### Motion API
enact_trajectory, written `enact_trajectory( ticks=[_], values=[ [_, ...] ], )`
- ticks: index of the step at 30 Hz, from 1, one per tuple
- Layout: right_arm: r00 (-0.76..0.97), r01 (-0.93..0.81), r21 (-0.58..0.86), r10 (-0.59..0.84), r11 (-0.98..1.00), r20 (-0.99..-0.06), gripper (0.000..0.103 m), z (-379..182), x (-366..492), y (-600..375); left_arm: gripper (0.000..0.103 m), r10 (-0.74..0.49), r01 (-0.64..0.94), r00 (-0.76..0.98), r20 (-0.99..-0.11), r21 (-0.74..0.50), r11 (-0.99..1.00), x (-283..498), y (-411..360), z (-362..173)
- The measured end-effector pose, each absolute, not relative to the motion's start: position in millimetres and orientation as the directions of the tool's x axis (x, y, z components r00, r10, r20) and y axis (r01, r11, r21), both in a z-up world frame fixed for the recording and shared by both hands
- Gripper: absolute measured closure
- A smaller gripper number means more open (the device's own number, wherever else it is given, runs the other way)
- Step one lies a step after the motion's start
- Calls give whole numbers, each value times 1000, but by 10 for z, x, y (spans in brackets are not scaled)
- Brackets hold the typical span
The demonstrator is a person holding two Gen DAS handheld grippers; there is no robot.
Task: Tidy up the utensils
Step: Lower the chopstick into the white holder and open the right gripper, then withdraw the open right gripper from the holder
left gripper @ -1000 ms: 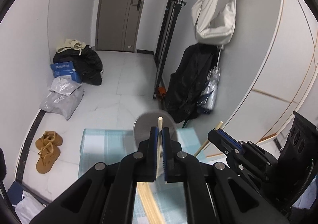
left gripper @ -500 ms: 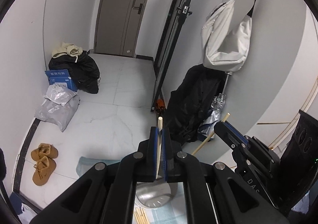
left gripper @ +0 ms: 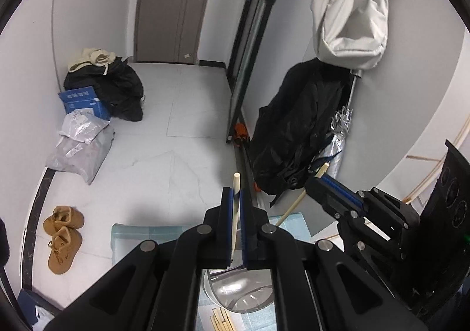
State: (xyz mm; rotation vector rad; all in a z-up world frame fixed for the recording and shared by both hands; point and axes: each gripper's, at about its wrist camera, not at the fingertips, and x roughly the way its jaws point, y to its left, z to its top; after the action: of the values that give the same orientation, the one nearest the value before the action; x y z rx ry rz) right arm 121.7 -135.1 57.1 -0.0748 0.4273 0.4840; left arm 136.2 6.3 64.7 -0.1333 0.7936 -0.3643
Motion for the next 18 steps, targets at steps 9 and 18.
enact_trajectory(
  ticks=[9,18],
  values=[
    [749,-497,65,466,865,-471,96,428,1175,-1348,102,-341,223,609,-716,-259,940,1396,80,538],
    [770,-425,129,433,896,-469,84,478,918,-1546,77,-276,154,643,-714,-233,960,1164,142,586]
  ],
)
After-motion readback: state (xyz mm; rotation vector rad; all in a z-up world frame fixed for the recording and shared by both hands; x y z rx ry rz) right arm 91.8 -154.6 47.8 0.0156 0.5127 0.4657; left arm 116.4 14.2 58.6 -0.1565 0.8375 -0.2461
